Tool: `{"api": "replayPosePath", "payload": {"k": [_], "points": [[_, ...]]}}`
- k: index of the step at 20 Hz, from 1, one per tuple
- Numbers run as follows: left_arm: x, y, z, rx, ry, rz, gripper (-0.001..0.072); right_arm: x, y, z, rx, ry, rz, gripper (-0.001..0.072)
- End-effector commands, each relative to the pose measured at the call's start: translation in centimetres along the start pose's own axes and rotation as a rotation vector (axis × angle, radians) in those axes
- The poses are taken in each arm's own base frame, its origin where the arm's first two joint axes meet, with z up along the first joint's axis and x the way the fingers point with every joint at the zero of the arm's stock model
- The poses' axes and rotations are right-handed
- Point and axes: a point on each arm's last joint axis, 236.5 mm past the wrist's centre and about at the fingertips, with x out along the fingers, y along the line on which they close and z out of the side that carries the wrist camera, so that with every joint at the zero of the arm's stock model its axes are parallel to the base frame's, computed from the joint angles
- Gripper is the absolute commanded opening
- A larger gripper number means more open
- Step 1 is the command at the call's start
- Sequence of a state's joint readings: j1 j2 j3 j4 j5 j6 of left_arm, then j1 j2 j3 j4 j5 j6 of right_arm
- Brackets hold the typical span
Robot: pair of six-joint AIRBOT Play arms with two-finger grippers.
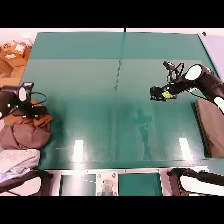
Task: Fold the shirts.
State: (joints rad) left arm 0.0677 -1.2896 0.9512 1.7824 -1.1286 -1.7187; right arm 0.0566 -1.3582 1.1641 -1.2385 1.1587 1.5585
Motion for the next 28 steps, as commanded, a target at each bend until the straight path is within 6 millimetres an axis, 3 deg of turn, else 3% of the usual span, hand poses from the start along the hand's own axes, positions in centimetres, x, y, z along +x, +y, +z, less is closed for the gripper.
{"api": "replayPosePath", "payload": {"k": [1,4,7,8,10,12,13,14,15,16,18,20,22,23,24,26,28], "points": [[-5.9,-2.8,1.8,0.126,-0.007,-0.022,0.0027,0.0,0.1,0.2,-0.001,-0.010,0.001,0.0026],[-14.7,-10.2,5.2,0.275,-0.190,-0.117,0.0028,0.1,1.0,-0.8,0.042,0.037,0.040,0.0026],[-23.2,-19.0,6.1,0.430,-0.420,-0.274,0.0028,-1.7,0.5,-1.0,0.061,0.072,0.048,0.0025],[-25.4,-22.1,5.6,0.486,-0.482,-0.343,0.0028,-2.7,0.2,-0.9,0.069,0.081,0.048,0.0025],[-27.0,-27.3,3.7,0.567,-0.515,-0.482,0.0028,-4.7,-0.5,0.2,0.097,0.050,0.049,0.0026],[-26.1,-32.0,1.4,0.627,-0.468,-0.596,0.0030,-6.3,-1.1,1.4,0.157,-0.001,0.048,0.0026],[-25.1,-33.7,0.5,0.636,-0.428,-0.638,0.0072,-6.9,-1.3,1.8,0.181,-0.019,0.047,0.0036],[-23.8,-35.0,-0.3,0.658,-0.377,-0.665,0.0409,-7.1,-1.4,1.9,0.186,-0.025,0.046,0.0150],[-22.6,-35.6,-1.0,0.668,-0.324,-0.678,0.0626,-7.1,-1.5,1.7,0.186,-0.016,0.046,0.0331],[-21.3,-35.3,-1.1,0.683,-0.283,-0.659,0.0622,-7.1,-1.5,1.5,0.185,-0.008,0.045,0.0439],[-19.3,-32.3,0.1,0.651,-0.216,-0.608,0.0622,-7.1,-1.5,1.5,0.185,-0.007,0.046,0.0440],[-17.6,-28.1,2.1,0.564,-0.160,-0.570,0.0622,-6.2,-1.7,0.7,0.184,0.019,0.043,0.0432],[-14.3,-24.1,2.9,0.456,-0.074,-0.543,0.0622,-3.9,-2.5,-1.1,0.197,0.064,0.038,0.0420],[-12.1,-22.7,2.3,0.399,-0.011,-0.550,0.0622,-2.3,-3.0,-1.8,0.210,0.072,0.033,0.0404],[-10.0,-22.2,1.2,0.348,0.048,-0.577,0.0622,-0.7,-3.2,-2.2,0.208,0.063,0.043,0.0358],[-6.0,-22.9,-1.0,0.292,0.101,-0.645,0.0622,1.7,-2.3,-2.1,0.219,0.036,0.123,0.0356],[-2.8,-24.2,-1.7,0.210,0.063,-0.691,0.0621,3.4,-0.5,-1.9,0.229,0.058,0.222,0.0370]]}}
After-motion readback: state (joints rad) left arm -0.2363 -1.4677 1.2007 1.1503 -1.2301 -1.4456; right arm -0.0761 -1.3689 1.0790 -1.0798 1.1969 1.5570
